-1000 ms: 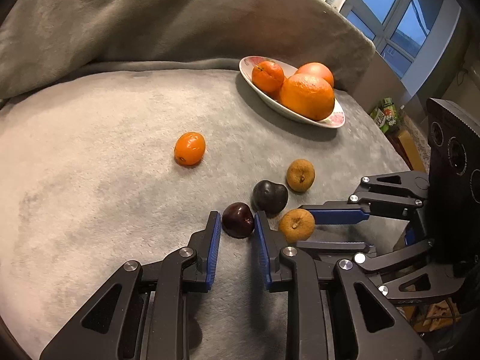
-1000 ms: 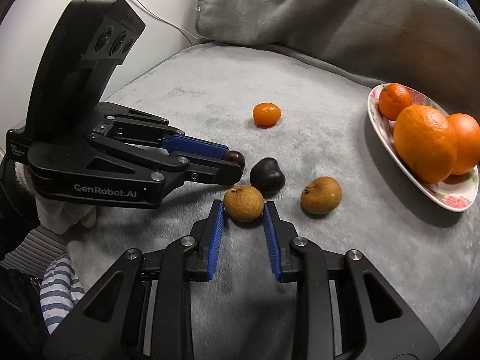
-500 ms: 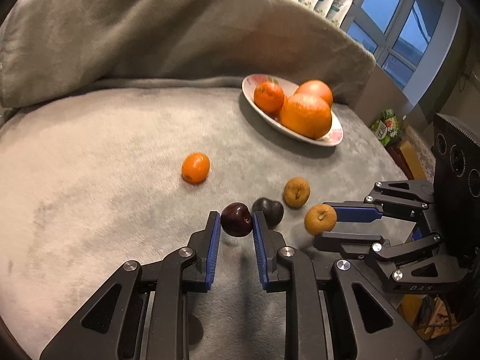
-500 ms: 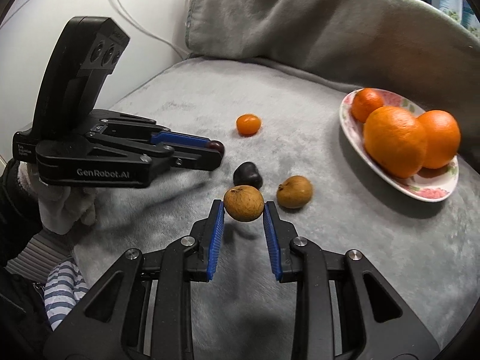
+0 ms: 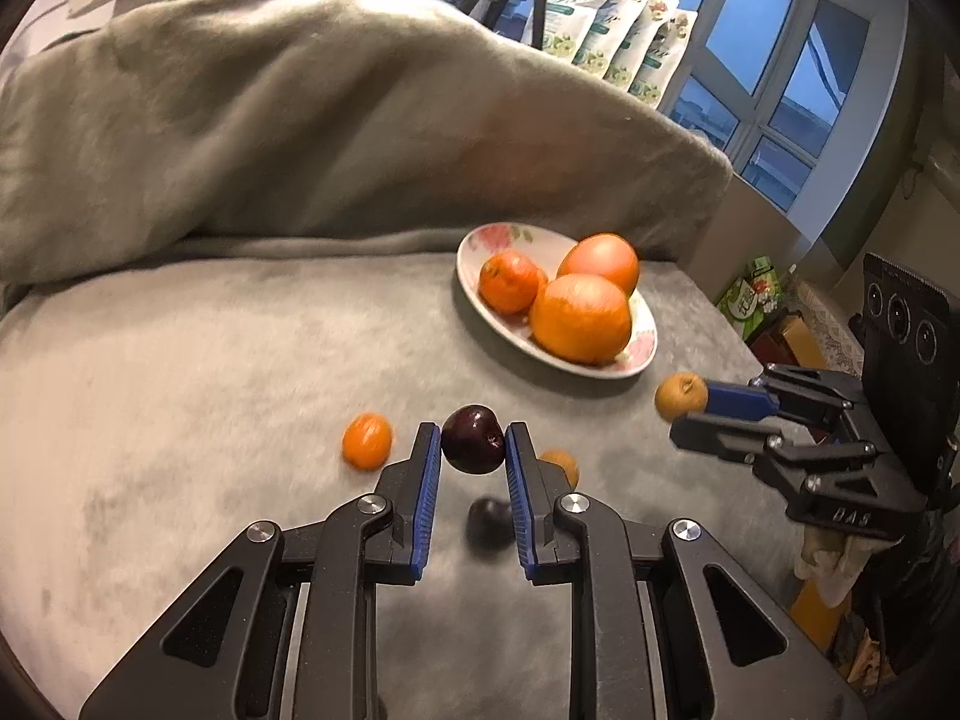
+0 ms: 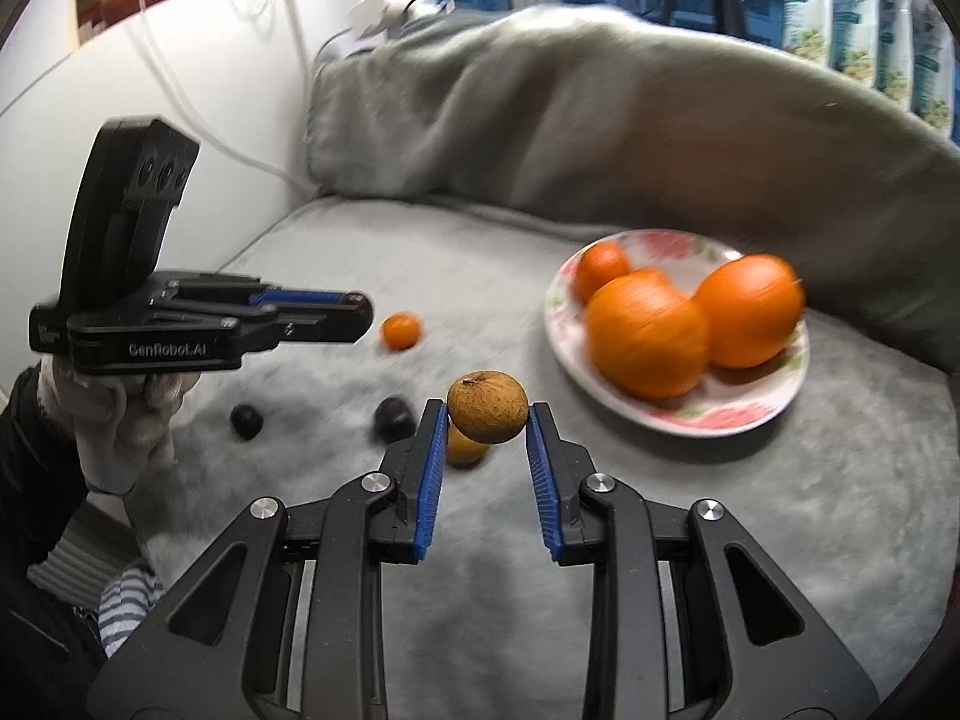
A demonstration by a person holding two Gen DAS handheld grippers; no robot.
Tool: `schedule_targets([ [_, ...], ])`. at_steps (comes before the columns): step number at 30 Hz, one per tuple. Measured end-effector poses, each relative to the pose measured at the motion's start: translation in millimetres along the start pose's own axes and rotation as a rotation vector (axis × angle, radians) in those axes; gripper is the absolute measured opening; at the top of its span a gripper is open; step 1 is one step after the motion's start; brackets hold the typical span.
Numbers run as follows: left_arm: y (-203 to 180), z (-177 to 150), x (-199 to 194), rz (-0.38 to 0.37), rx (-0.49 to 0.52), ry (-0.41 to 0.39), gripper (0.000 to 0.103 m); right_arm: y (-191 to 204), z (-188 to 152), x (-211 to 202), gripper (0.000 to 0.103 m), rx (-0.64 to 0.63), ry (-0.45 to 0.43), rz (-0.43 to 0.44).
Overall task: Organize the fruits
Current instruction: 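Carry the brown fruit with the right tool over the plate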
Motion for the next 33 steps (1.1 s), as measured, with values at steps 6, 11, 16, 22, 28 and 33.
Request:
schedule_targets([
  [6,-10.2,20.4,13.8,-0.014,0.02,-0.019,0.02,-28.9,20.8,-3.7,0.028,0.02,-0.041,-0.047],
  [11,-19.1,36.2,31.8,-0.025,0.033,-0.027,0.02,-47.5,34.3,0.5,0.028,0.018,-0.057,-0.075],
  [16,-24.9,45.2,48.5,-0.028,0.051,-0.022,0.02,-68.1,47.7,9.0,0.028,0.014,-0.066,-0.104],
  [22,-24.3,56.7,66.5,-0.025,0.045,-0.017,0.02,-94.6,59.9,26.5,0.028,0.021,-0.064,-0.136],
  [28,-22.2,65.1,82.0,-0.024,0.034,-0.013,0.02,-112.9,68.8,45.2,0.028,0.024,-0.055,-0.159],
  [33,-24.6,68.3,93.9,-0.026,0.036,-0.006,0.02,-123.1,72.7,58.3,0.028,0.019,-0.046,-0.173],
])
Point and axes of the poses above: each gripper's, at about its wrist camera, not at the fingertips, and x roughly the way its jaws point, y to its left, z to its top, the point moved 10 cm from there along x, roughly the way its jaws point, and after that the axes turned 15 degrees about -y, right-handed, at the moved point
